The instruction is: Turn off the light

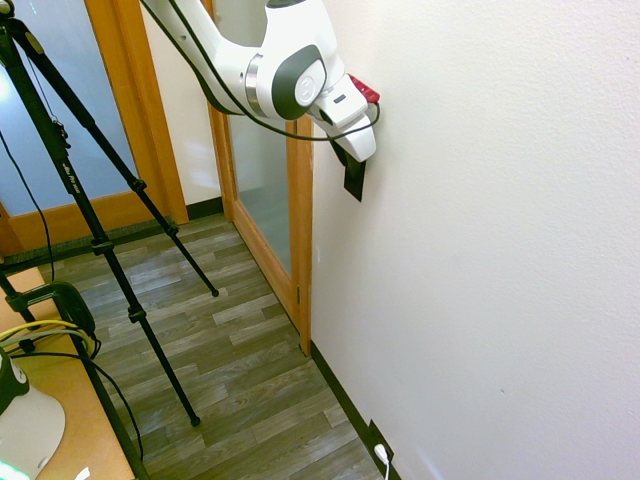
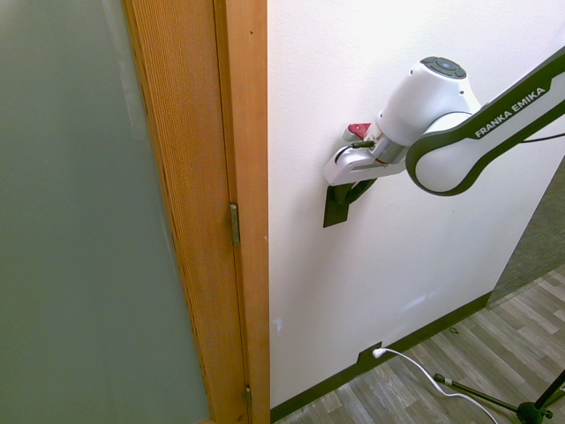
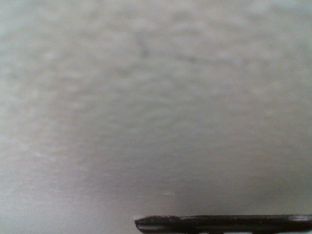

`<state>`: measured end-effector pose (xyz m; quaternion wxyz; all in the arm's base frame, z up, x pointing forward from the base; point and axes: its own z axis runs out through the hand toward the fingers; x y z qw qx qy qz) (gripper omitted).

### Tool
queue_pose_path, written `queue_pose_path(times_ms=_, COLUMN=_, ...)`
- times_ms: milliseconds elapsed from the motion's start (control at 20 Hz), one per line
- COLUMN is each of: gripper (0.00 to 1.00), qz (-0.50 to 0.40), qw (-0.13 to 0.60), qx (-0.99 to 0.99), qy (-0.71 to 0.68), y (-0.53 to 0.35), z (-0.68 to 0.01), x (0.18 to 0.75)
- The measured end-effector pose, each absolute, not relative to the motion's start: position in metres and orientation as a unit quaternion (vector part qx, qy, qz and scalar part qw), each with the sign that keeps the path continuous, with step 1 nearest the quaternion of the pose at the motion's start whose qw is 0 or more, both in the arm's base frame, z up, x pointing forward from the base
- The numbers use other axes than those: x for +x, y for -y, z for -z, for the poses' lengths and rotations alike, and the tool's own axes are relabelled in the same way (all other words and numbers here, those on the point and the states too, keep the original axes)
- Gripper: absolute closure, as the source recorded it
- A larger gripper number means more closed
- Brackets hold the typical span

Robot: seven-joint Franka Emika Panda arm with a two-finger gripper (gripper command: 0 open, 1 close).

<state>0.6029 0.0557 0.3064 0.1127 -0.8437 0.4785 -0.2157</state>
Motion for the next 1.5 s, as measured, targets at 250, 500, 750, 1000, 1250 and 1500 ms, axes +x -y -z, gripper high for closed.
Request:
queue_pose_path(times_ms=250, gripper=1.00, qz=0.212, qw=0.113, qx=-0.843, qy=-0.481, y=-0.062, z=-0.305, x=0.606)
queue_pose_path(times_ms=500, gripper=1.00, qz=0.206, qw=0.107, qx=-0.844, qy=-0.484, y=-0.062, z=-0.305, x=0.610)
queue_pose_path(times_ms=750, gripper=1.00, qz=0.194, qw=0.098, qx=-0.845, qy=-0.488, y=-0.064, z=-0.288, x=0.615)
queue_pose_path(times_ms=1000, gripper=0.00, qz=0.192, qw=0.105, qx=-0.843, qy=-0.492, y=-0.061, z=-0.288, x=0.615)
queue_pose_path(times_ms=1250, gripper=0.00, qz=0.210, qw=0.124, qx=-0.845, qy=-0.475, y=-0.059, z=-0.285, x=0.603)
queue_pose_path(times_ms=1500, gripper=0.00, qz=0.216, qw=0.133, qx=-0.852, qy=-0.458, y=-0.066, z=-0.297, x=0.584)
